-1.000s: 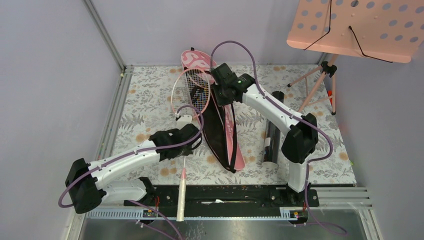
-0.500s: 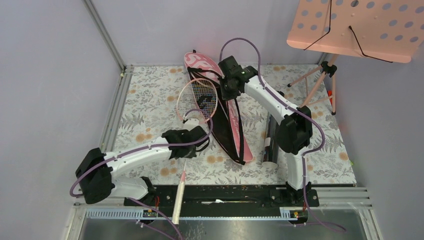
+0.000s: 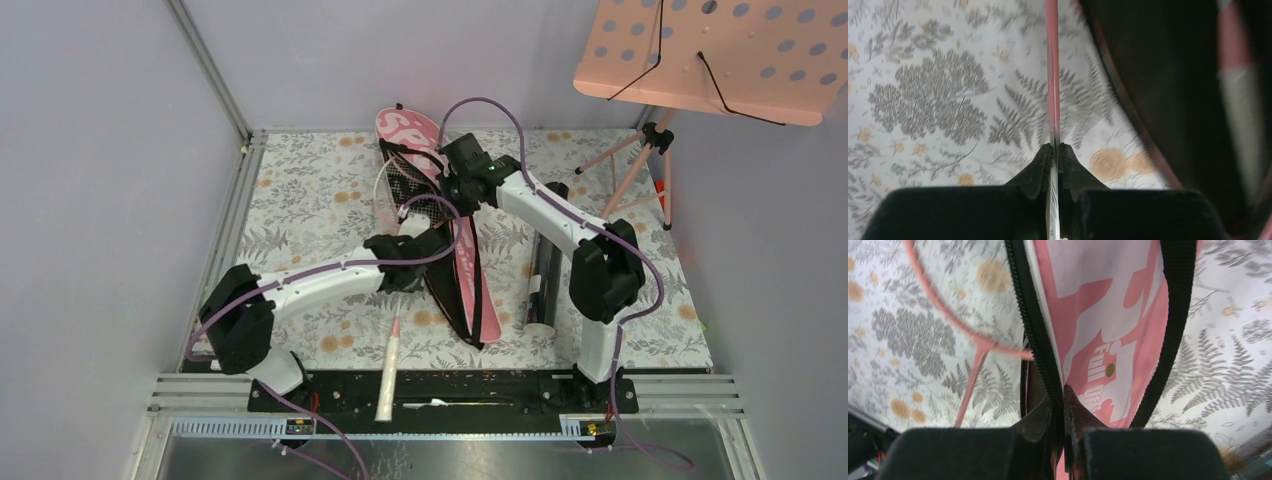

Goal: Pack up the badminton gear

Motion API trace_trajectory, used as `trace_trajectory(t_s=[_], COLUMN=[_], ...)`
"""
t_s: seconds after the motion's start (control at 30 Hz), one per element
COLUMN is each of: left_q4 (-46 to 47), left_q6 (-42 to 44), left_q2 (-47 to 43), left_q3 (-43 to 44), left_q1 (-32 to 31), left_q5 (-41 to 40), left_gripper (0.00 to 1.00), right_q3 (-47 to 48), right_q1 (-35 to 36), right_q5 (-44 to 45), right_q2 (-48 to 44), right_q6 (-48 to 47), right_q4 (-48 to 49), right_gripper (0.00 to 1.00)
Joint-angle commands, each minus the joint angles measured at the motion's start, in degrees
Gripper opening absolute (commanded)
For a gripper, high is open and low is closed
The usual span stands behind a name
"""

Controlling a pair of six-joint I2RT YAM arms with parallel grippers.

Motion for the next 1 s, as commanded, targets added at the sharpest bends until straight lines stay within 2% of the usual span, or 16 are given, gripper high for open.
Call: trace_trajectory(t_s=[0.0, 0.1, 0.17, 0.4, 0.53, 0.8, 0.97], left_q4=[7.75, 10.52, 14.10, 33.54, 45.36, 56.52, 61.14], left_q6=[-0.60, -2.85, -3.67, -2.57, -5.03, -15.54, -14.82], left_q2=[3.03, 5.42, 5.96, 4.21, 2.32, 0.01, 1.54], left_q3=[9.06, 11.81, 11.79, 2.84, -3.61, -11.38, -11.89], left_q1=[0.31, 1.28, 2.66, 6.12, 6.60, 7.10, 6.97], left_q5=[-5.46, -9.24, -9.01, -8.28, -6.05, -7.68, 0.68], left_gripper=[0.00, 0.00, 0.00, 0.00, 0.00, 0.00, 0.00], right_q3=[-6.00, -13.15, -18.26, -29.90, -34.74, -39.59, -40.13], right_q1=[3.03, 3.08, 3.08, 3.03, 3.11, 3.11, 2.81], right_q5=[-8.82, -16.89, -21.63, -36.90, -45.71, -47.93, -50.58], right_q2=[-7.34, -10.94, -13.51, -21.31, -22.69, -23.94, -22.20], right_q6=[-0.83, 1.58, 3.04, 7.22, 14.07, 23.87, 30.14], right_q4=[7.00, 13.06, 16.89, 27.65, 38.36, 50.09, 55.91], right_gripper=[0.00, 0.00, 0.00, 0.00, 0.00, 0.00, 0.00])
